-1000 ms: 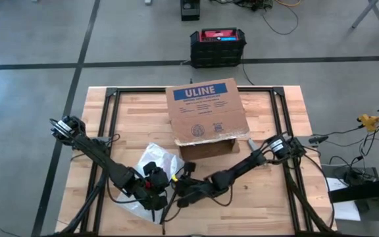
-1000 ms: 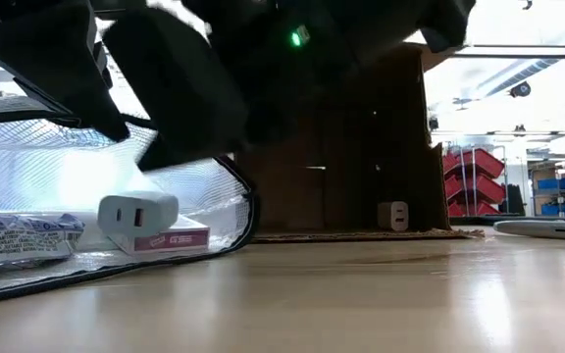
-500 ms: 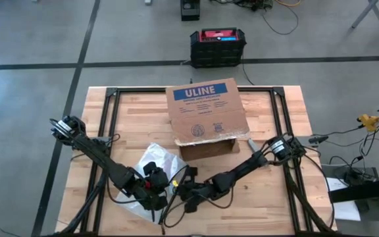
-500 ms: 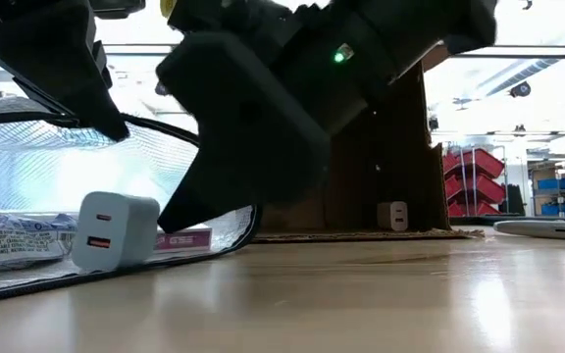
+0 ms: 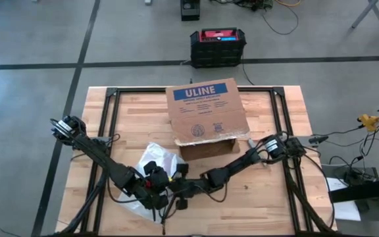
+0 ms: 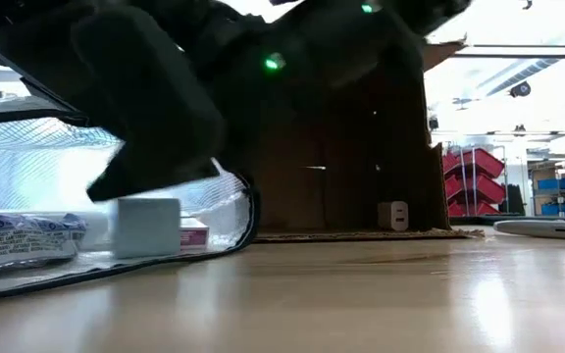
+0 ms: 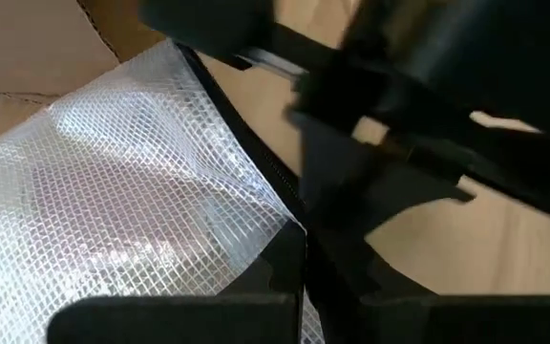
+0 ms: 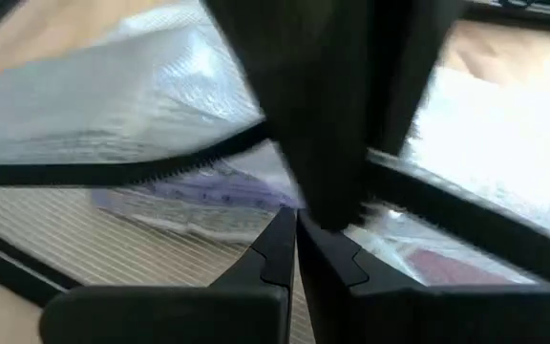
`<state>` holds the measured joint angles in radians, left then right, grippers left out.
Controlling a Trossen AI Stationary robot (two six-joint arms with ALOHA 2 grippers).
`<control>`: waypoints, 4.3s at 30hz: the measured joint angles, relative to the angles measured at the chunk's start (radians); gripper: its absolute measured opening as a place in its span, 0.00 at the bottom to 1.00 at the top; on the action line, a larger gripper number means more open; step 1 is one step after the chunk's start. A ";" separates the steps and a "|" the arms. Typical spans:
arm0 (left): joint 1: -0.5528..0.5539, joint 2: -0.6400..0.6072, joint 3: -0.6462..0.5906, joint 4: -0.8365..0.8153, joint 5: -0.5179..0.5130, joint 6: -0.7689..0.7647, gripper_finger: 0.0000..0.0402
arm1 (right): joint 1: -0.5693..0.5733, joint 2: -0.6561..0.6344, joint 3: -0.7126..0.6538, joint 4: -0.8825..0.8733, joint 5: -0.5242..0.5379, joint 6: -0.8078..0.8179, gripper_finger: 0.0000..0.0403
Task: Unpack boxes
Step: Put the blue charger adapter into the white zip bag, then put the pink charger adapter into the white zip bag
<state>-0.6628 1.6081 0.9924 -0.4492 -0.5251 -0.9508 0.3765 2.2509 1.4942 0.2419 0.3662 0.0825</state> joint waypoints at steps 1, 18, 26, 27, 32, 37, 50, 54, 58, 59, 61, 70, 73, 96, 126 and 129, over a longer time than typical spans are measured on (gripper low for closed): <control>0.000 0.000 0.000 0.001 0.000 0.000 0.00 | -0.003 -0.001 0.001 -0.007 0.001 0.002 0.00; 0.000 -0.002 0.000 0.001 0.011 0.003 0.00 | 0.009 -0.073 -0.004 -0.472 0.159 0.020 0.00; 0.000 -0.003 0.000 0.004 0.011 -0.011 0.00 | 0.001 -0.046 -0.001 -0.245 0.078 -0.002 0.00; 0.000 -0.003 0.000 0.004 0.011 -0.011 0.00 | 0.001 -0.045 -0.001 -0.246 0.078 -0.001 0.00; 0.000 -0.003 0.000 0.006 0.011 -0.011 0.00 | 0.002 -0.063 -0.003 -0.284 0.091 0.008 0.00; 0.000 -0.003 0.000 0.008 0.011 -0.011 0.00 | 0.038 -0.138 -0.004 -0.487 0.163 0.056 0.00; 0.000 -0.004 0.000 0.021 0.011 -0.012 0.00 | 0.136 -0.245 -0.223 -0.922 0.554 0.681 0.00; 0.000 -0.004 0.000 0.027 0.011 -0.012 0.00 | 0.105 -0.245 -0.231 -0.916 0.696 0.765 0.00; 0.000 -0.004 0.000 0.031 0.011 -0.012 0.00 | 0.031 -0.241 -0.230 -0.914 0.733 0.768 0.00; 0.000 -0.004 0.000 0.031 0.011 -0.012 0.00 | 0.009 -0.241 -0.231 -0.913 0.734 0.775 0.00; 0.000 -0.004 0.000 0.031 0.011 -0.012 0.00 | -0.027 -0.241 -0.237 -0.895 0.740 0.781 0.00; 0.000 -0.004 0.000 0.037 0.011 -0.012 0.00 | -0.070 -0.240 -0.302 -0.647 0.858 0.911 0.00; 0.000 -0.004 0.000 0.045 0.011 -0.012 0.00 | -0.098 -0.240 -0.318 -0.653 0.897 0.898 0.00; 0.000 -0.004 0.000 0.087 0.011 -0.031 0.00 | -0.151 -0.247 -0.406 -1.405 0.829 1.761 0.00; -0.002 -0.004 0.000 0.117 0.011 -0.031 0.00 | -0.376 -0.283 -0.414 -1.079 0.709 1.476 0.00; -0.002 -0.004 0.000 0.117 0.011 -0.031 0.00 | -0.362 -0.284 -0.408 -1.081 0.671 1.466 0.00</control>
<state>-0.6647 1.6043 0.9924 -0.3321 -0.5144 -0.9817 0.0146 1.9671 1.0859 -0.8386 1.0374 1.5483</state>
